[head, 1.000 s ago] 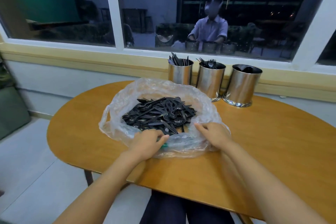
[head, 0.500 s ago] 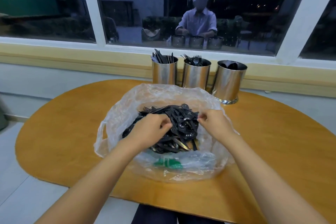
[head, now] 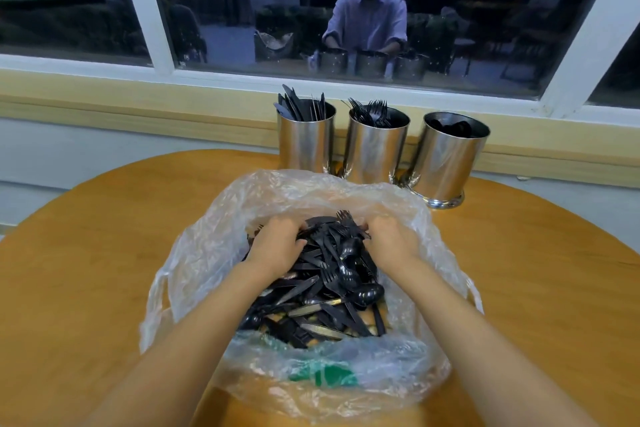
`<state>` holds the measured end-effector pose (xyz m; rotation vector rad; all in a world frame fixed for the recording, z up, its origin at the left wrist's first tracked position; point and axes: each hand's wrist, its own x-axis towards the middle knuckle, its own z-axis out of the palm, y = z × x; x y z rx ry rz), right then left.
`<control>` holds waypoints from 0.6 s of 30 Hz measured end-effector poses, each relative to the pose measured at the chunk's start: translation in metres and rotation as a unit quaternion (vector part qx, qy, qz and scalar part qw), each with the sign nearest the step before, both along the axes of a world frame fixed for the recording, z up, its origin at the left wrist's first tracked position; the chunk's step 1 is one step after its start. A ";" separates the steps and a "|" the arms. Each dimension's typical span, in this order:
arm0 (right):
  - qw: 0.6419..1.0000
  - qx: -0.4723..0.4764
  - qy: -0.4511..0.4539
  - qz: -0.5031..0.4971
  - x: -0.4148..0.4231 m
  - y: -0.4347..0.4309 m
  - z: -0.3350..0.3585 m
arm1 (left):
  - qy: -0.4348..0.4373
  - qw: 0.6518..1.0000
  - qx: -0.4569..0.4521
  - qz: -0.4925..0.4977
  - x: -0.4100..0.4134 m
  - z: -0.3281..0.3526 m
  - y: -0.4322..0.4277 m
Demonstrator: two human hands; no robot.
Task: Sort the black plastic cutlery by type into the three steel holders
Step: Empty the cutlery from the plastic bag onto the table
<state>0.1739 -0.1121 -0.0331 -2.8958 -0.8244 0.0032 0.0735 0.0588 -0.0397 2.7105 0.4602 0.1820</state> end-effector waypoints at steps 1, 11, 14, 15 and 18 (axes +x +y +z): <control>1.000 0.001 0.016 0.005 0.001 -0.004 -0.002 | -0.009 1.000 0.006 -0.006 -0.003 -0.001 -0.001; 0.975 0.208 -0.016 0.074 -0.042 -0.017 0.017 | -0.112 0.990 -0.078 -0.032 -0.036 0.005 -0.026; 0.966 0.209 -0.030 0.147 -0.061 0.001 0.017 | -0.154 0.967 -0.201 0.005 -0.033 0.010 -0.041; 0.965 0.208 -0.020 0.160 -0.065 0.005 0.015 | -0.163 0.949 -0.269 0.035 -0.032 0.011 -0.042; 0.957 0.240 0.066 0.152 -0.065 0.006 0.013 | -0.191 0.857 -0.459 0.133 -0.030 0.014 -0.033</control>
